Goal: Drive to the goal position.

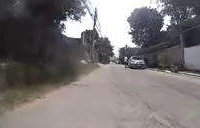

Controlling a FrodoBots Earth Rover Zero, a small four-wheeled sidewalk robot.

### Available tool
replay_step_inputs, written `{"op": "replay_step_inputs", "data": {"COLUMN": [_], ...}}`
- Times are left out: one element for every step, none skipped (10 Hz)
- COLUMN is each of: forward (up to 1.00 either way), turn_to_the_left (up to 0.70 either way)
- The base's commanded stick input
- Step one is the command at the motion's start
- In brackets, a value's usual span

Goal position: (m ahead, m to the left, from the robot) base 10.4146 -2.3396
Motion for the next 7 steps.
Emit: {"op": "replay_step_inputs", "data": {"forward": [1.00, 1.00, 1.00, 1.00, 1.00, 1.00, 1.00], "turn_to_the_left": [-0.37, -0.23, -0.09, -0.01, 0.00, -0.01, -0.02]}}
